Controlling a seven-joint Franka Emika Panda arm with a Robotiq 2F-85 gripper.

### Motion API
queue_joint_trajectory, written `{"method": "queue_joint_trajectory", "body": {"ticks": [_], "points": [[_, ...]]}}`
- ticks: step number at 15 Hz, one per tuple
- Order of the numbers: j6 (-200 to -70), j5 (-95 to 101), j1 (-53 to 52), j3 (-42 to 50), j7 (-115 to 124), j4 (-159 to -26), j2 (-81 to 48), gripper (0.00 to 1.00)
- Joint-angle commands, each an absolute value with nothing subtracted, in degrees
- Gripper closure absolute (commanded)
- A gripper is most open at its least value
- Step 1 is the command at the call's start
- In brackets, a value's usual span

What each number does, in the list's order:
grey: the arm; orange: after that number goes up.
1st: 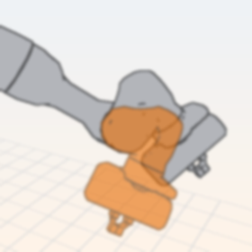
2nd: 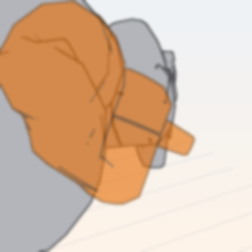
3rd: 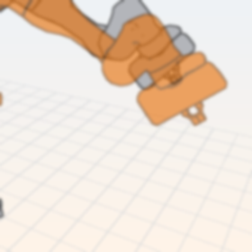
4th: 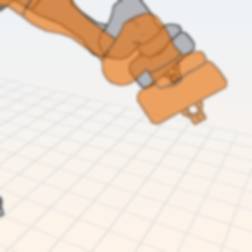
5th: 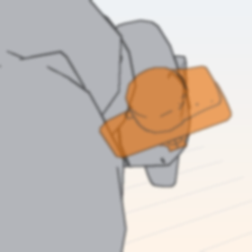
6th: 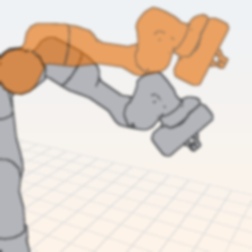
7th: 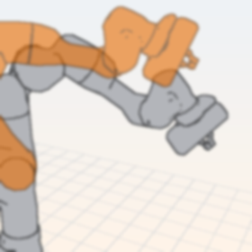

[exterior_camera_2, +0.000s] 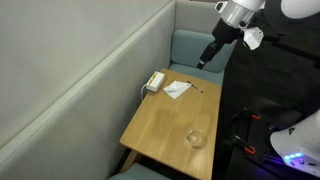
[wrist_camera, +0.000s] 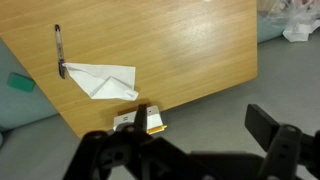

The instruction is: Move the black pen to the left and then wipe the table with the white cloth

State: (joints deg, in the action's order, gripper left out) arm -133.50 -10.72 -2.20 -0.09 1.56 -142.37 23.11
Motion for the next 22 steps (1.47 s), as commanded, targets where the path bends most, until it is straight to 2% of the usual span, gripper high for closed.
{"method": "queue_joint_trajectory", "body": {"ticks": [1, 5, 10, 17, 20, 21, 22], "points": [[-133.32, -10.66, -2.21, -0.06, 1.6, -142.26, 23.12, 0.0], [-133.85, -10.51, -1.96, 0.15, 1.42, -142.39, 22.83, 0.0], [-139.87, -13.14, -1.02, 5.15, -4.59, -145.41, 20.7, 0.0], [-149.63, -27.08, -2.04, 14.39, -22.62, -144.14, 6.38, 0.0], [-148.0, -28.59, 0.46, 13.48, -24.73, -141.75, -0.37, 0.0], [-148.61, -27.76, 1.31, 12.45, -23.84, -144.85, 4.38, 0.0], [-148.66, -27.72, 1.98, 12.02, -23.85, -144.19, 2.32, 0.0]]}}
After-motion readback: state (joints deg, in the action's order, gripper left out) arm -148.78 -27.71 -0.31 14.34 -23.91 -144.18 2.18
